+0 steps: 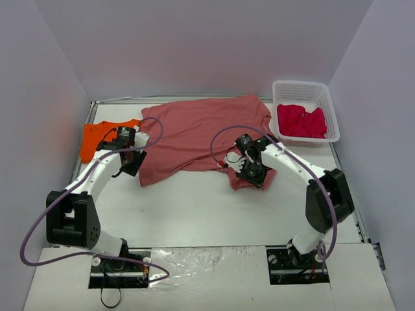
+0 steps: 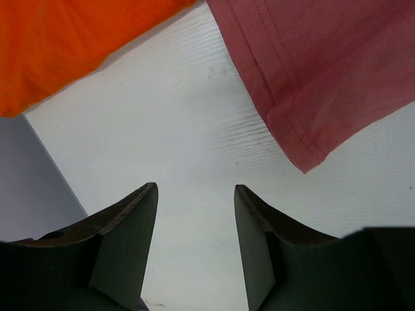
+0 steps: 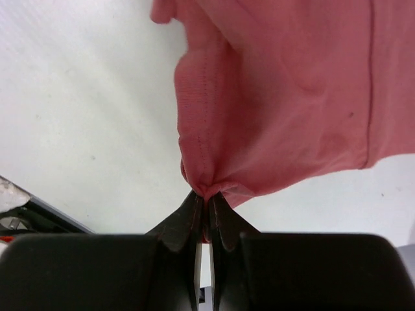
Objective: Fold and stack the t-shirts
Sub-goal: Flatten out the tshirt
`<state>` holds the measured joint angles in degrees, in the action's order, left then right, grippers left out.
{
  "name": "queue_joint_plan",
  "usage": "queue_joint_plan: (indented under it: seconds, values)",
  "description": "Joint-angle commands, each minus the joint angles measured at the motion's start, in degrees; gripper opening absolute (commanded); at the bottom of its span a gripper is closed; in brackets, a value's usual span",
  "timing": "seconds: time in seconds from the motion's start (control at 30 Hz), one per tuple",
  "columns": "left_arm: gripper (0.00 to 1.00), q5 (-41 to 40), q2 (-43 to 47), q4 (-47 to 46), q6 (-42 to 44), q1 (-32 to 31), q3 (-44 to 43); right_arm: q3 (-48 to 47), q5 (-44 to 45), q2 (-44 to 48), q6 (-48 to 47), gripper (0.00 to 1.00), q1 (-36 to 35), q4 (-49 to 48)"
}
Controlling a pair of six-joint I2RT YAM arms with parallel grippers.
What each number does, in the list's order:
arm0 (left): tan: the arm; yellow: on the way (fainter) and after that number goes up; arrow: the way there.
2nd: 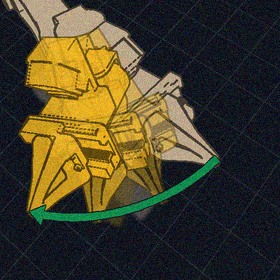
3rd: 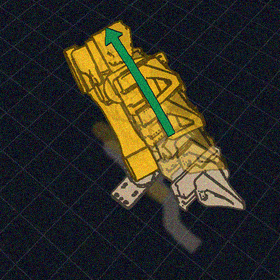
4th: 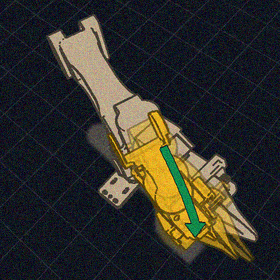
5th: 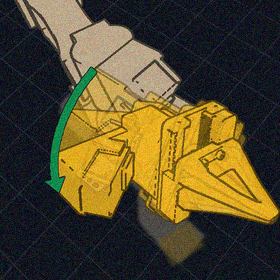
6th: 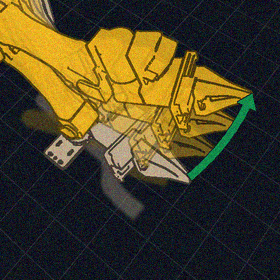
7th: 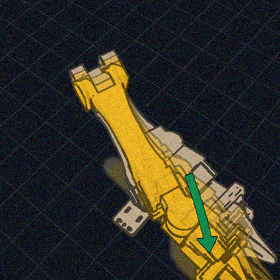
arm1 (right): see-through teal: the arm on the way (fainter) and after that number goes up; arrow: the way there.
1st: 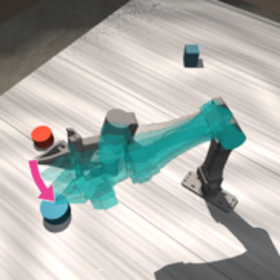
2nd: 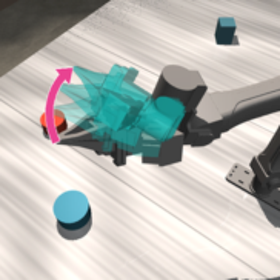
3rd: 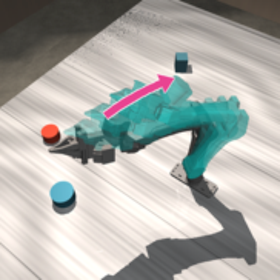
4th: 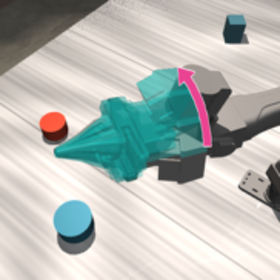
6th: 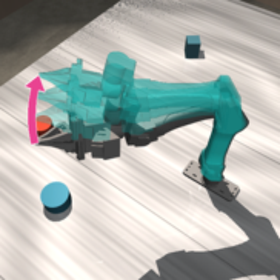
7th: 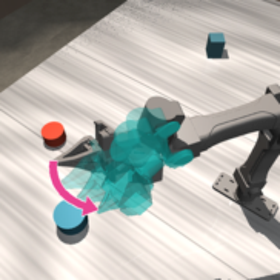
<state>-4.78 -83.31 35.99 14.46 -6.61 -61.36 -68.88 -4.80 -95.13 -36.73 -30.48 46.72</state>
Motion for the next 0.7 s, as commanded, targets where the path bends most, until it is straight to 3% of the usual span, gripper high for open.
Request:
queue_joint_plan:
  seconds: [0.0,0.27,0.67]
  values:
    - [0.5,-0.41,2.1,0.05,-0.4,0.37,-1.3,1.11,1.19,3.63,-1.33,0.0,-0.11,6.89]
    - [0.49,-0.15,2.71,-0.22,-0.4,0.37,-0.78,1.82,1.98,7.67,-2.47,0.0,1.47,8.65]
    - [0.49,0.29,2.71,-0.39,-0.4,0.37,-0.69,4.01,1.28,9.09,-9.14,0.0,10.7,12.43]
